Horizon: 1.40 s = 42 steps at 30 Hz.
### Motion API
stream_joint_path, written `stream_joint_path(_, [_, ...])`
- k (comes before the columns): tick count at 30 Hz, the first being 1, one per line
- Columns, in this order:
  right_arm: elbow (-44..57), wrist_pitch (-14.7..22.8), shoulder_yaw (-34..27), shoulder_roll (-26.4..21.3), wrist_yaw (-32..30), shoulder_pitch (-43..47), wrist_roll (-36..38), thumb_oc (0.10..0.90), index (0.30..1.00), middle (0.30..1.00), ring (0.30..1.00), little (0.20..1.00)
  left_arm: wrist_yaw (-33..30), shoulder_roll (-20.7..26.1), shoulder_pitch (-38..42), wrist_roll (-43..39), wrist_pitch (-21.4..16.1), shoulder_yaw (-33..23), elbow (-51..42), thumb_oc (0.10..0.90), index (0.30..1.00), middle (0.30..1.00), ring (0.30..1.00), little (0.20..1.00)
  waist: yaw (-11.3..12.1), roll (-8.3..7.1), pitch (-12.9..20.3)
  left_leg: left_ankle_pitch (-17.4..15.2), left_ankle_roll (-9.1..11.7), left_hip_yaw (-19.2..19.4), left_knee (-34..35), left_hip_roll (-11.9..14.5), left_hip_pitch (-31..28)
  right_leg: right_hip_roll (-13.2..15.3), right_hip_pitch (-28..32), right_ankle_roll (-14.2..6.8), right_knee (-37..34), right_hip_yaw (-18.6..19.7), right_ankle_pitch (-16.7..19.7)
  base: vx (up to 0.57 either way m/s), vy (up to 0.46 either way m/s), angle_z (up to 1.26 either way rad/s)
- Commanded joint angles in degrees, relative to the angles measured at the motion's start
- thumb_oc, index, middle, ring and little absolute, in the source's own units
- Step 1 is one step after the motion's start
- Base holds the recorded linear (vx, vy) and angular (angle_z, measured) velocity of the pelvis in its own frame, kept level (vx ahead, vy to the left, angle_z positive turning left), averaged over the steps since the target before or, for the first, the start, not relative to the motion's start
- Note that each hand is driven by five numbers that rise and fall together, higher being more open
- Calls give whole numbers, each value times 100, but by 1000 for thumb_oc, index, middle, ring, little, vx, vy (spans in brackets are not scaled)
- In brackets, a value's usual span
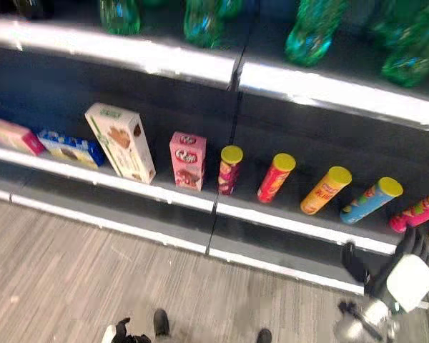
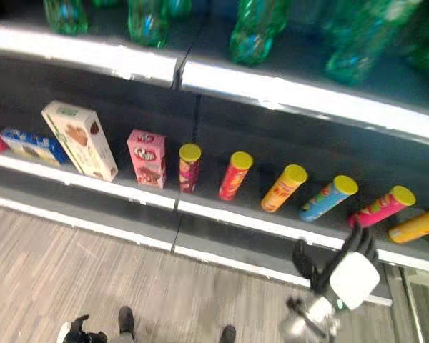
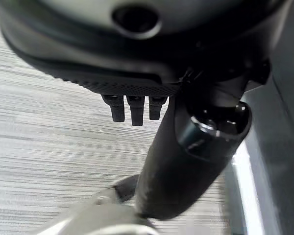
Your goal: Put the goods on the table back onto the shelves and tidy them up.
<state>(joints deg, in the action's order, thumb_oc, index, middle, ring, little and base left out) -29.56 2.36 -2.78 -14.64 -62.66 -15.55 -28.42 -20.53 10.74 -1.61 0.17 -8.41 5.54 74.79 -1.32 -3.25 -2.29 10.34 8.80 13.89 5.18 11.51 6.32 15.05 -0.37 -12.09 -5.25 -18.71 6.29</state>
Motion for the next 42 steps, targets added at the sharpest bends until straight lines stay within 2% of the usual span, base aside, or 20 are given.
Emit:
stream_joint_path(1, [-1052, 915, -738, 238, 251, 981, 2119, 800, 900, 900, 900, 900, 268, -414, -149, -79, 18, 71, 297, 800, 900, 900, 900, 900, 128, 235, -81, -468, -84, -74, -18, 213, -269, -214, -1, 92, 362, -158, -345, 65, 82, -51])
stream_joint_path(2, [-1714, 1084, -832, 378, 407, 1131, 2713, 800, 900, 900, 900, 900, 303, -428, -167, -127, 38, 67, 329, 800, 900, 900, 900, 900, 127, 242, -13, -475, -92, -55, -18, 202, -307, -210, 27, 91, 346, -137, -333, 54, 58, -50])
stream_joint_path(4, [-4289, 1326, -1400, 604, 1369, 1816, 5418, 800, 900, 900, 900, 900, 537, -397, -205, -388, 238, 131, 468, 800, 900, 900, 900, 900, 181, 290, 183, -556, -45, -26, -18, 220, -500, -211, 215, 74, 326, -115, -387, 48, 8, -32])
stream_joint_path(5, [-4337, 1349, -1401, 580, 1404, 1845, 5446, 800, 900, 900, 900, 900, 539, -401, -192, -390, 240, 131, 467, 800, 900, 900, 900, 900, 182, 292, 184, -535, -52, -27, -18, 216, -476, -209, 196, 79, 318, -115, -366, 31, -24, -3])
stream_joint_path(8, [-5849, 1106, -1922, 443, 2265, 2188, 7338, 800, 900, 900, 900, 900, 868, -355, -157, -632, 407, 200, 535, 800, 900, 900, 900, 900, 239, 348, 349, -625, 2, -37, -18, 224, -666, -213, 420, 54, 280, -129, -429, 18, -20, 2])
stream_joint_path(13, [-5908, 1307, -1937, 408, 2370, 2387, 7934, 800, 900, 900, 900, 900, 915, -409, -93, -819, 321, 561, 297, 800, 900, 900, 900, 900, 173, 404, 223, -634, -51, -115, -347, 264, -678, -225, 402, 139, 657, -32, -657, -51, 5, 3])
stream_joint_path(14, [-5618, 1427, -1599, 489, 2495, 2604, 7988, 800, 900, 900, 900, 900, 813, -446, -49, -897, 216, 841, 155, 800, 900, 900, 900, 900, 257, 345, -80, -1261, -130, -1090, -1255, -68, -400, -190, 5, 238, 1104, 491, -744, -212, 32, 11])
stream_joint_path(15, [-5615, 1429, -1602, 491, 2495, 2611, 7990, 800, 900, 900, 900, 900, 812, -444, -40, -899, 217, 841, 154, 800, 900, 900, 900, 900, 258, 336, -77, -1274, -146, -1093, -1320, -83, -341, -171, -36, 234, 1130, 500, -737, -212, 100, 1])
stream_joint_path(17, [-5387, 1704, -1624, 486, 2492, 2777, 8206, 800, 900, 900, 900, 900, 832, -498, 142, -933, 255, 1021, 153, 800, 900, 900, 900, 900, 306, 338, -201, -1784, -240, -2115, -1451, -523, -409, -282, -409, 229, 1532, 1053, -785, -123, 171, -88])
stream_joint_path(20, [-4977, 1692, -1356, 815, 2721, 2861, 8323, 800, 900, 900, 900, 900, 999, -717, 207, -465, 409, 1049, 632, 800, 900, 900, 900, 900, 85, 231, -174, -1976, -526, -1908, -966, -892, -905, -163, -837, -50, 1566, 1880, -370, -86, 254, -221])
stream_joint_path(21, [-4974, 1691, -1352, 820, 2717, 2858, 8322, 800, 900, 900, 900, 900, 999, -716, 207, -462, 407, 1045, 637, 800, 900, 900, 900, 900, 107, 232, -161, -1997, -536, -1882, -933, -889, -938, -169, -828, -63, 1554, 1902, -394, -71, 144, -208])
stream_joint_path(22, [-4850, 1651, -1220, 933, 2726, 2836, 8212, 800, 900, 900, 900, 900, 970, -748, 174, -323, 395, 1043, 727, 800, 900, 900, 900, 900, 84, 194, -156, -1992, -583, -1603, -793, -916, -1081, -9, -939, -208, 1388, 1981, -27, -140, -32, -182])
stream_joint_path(23, [-4683, 1651, -1089, 992, 2732, 2838, 8091, 800, 900, 900, 900, 900, 957, -742, 181, -306, 392, 1020, 730, 800, 900, 900, 900, 900, 96, 179, -202, -1913, -589, -1296, -706, -909, -1136, 220, -1108, -252, 1249, 1734, 470, -215, -57, -124])
stream_joint_path(24, [-4579, 1623, -1041, 1021, 2742, 2780, 8024, 800, 900, 900, 900, 900, 957, -733, 181, -345, 390, 985, 693, 800, 900, 900, 900, 900, 139, 229, -210, -1899, -617, -1115, -640, -890, -1169, 416, -1137, -207, 1101, 1311, 578, -243, -79, -98])
stream_joint_path(26, [-4438, 1581, -942, 1015, 2708, 2729, 7858, 800, 900, 900, 900, 900, 933, -726, 188, -410, 404, 903, 613, 800, 900, 900, 900, 900, 255, 440, -257, -1784, -639, -554, -461, -763, -1284, 804, -865, -22, 995, -190, 371, -237, -81, -192])
stream_joint_path(27, [-4429, 1602, -885, 1059, 2714, 2790, 7799, 800, 900, 900, 900, 900, 926, -641, 210, -387, 438, 815, 598, 800, 900, 900, 900, 900, 310, 523, -167, -1632, -655, 19, -298, -663, -1362, 856, -484, 38, 1561, -783, -8, -242, -246, -289])
stream_joint_path(33, [-4463, 1487, -697, 993, 2640, 2876, 7265, 800, 900, 900, 900, 900, 856, -542, 155, -464, 322, 826, 417, 800, 900, 900, 900, 900, 558, 634, 22, -1333, -504, 737, -130, -477, -1347, 1413, -81, -185, 2139, -1095, 161, -24, -233, -153])
stream_joint_path(36, [-4410, 1478, -504, 1060, 2704, 2907, 7175, 800, 900, 900, 900, 900, 817, -456, 132, -505, 350, 705, 451, 800, 900, 900, 900, 900, 604, 591, 51, -1146, -284, 875, -106, -172, -1371, 1129, 21, -129, 1858, -1059, -207, 103, -456, -47])
stream_joint_path(39, [-4151, 1505, 153, 1170, 2916, 2835, 6610, 800, 900, 900, 900, 900, 687, -421, 128, -955, 245, 315, 616, 800, 900, 900, 900, 900, 548, 594, 57, -264, 141, 992, -473, 800, -1306, 175, 51, 207, 1225, -793, -676, 158, -627, -77])
stream_joint_path(42, [-3785, 1534, 561, 1039, 2942, 2679, 5945, 800, 900, 900, 900, 900, 654, -461, 142, -1003, 111, 339, 507, 800, 900, 900, 900, 900, 643, 554, -28, 605, 159, 621, -1376, 1327, -892, -456, 373, 548, 557, -625, -724, 153, -484, -53])
